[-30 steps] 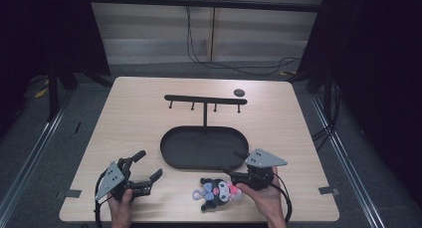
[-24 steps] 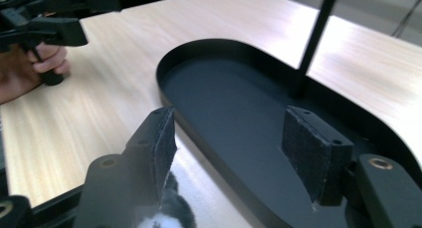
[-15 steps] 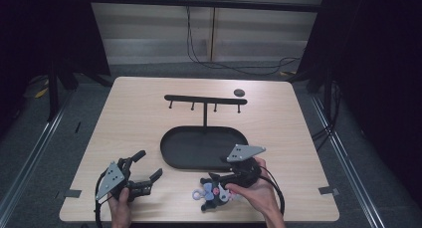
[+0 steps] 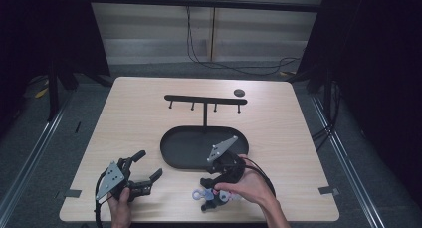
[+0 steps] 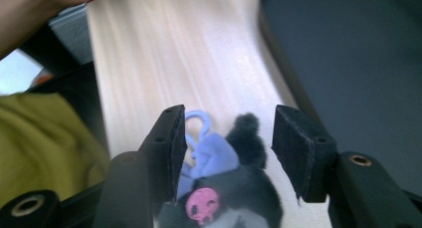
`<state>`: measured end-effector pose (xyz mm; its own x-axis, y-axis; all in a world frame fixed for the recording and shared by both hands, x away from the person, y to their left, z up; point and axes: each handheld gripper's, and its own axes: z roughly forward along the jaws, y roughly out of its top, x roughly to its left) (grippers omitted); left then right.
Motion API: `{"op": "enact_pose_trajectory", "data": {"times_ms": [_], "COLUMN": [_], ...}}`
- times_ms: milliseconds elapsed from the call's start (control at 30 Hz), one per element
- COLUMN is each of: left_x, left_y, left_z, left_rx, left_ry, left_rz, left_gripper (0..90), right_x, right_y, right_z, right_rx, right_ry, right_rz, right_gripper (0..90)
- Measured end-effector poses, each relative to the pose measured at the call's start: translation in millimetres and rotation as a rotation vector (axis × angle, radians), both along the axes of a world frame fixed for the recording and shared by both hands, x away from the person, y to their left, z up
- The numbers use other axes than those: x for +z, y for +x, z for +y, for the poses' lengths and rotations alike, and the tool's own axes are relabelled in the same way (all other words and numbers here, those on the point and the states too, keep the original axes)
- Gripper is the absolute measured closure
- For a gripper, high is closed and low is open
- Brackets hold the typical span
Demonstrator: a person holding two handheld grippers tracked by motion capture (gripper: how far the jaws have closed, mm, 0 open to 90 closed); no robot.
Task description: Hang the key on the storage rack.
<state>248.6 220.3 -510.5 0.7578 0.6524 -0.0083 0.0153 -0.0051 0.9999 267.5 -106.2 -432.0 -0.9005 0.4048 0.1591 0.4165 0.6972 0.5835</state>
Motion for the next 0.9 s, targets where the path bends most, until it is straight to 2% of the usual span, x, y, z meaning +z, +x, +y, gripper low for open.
{"op": "enact_pose_trajectory", "data": {"times_ms": [233,300,367,467,500,600,667,733,800,900], "left_x": [0.1,0.1,0.1,0.1,0.0,-0.1,0.0,0.0,-0.1,0.0], "left_y": [0.0,0.0,0.0,-0.1,-0.1,-0.4,-0.2,-0.3,-0.4,-0.3], "left_z": [0.0,0.0,0.1,0.0,0.0,-0.1,0.1,0.1,-0.1,0.1], "left_rx": [0.000,0.000,0.000,0.002,0.002,0.005,0.004,0.005,0.005,0.006], "left_ry": [0.002,0.002,0.002,0.001,0.001,-0.001,0.002,0.003,-0.001,0.003], "left_rz": [0.001,0.001,0.000,0.001,0.001,0.005,0.002,0.002,0.005,0.003], "left_gripper": [15.3,15.3,15.3,15.3,15.3,15.3,15.3,15.3,15.3,15.3], "right_x": [6.7,6.9,6.3,3.8,2.9,2.2,0.7,-2.7,-6.9,-10.5], "right_y": [1.8,3.0,5.4,8.8,10.5,12.7,13.8,14.8,16.2,17.7], "right_z": [20.7,23.3,26.3,30.2,32.3,35.6,41.2,46.3,52.6,57.0], "right_rx": [0.085,0.087,0.072,0.088,0.117,0.142,0.173,0.196,0.225,0.238], "right_ry": [-0.103,-0.116,-0.130,-0.173,-0.197,-0.219,-0.248,-0.275,-0.318,-0.350], "right_rz": [0.038,0.037,0.010,0.038,0.067,0.082,0.120,0.133,0.142,0.160], "right_gripper": [52.1,52.1,50.6,52.4,57.2,60.3,63.7,69.4,71.4,72.2]}}
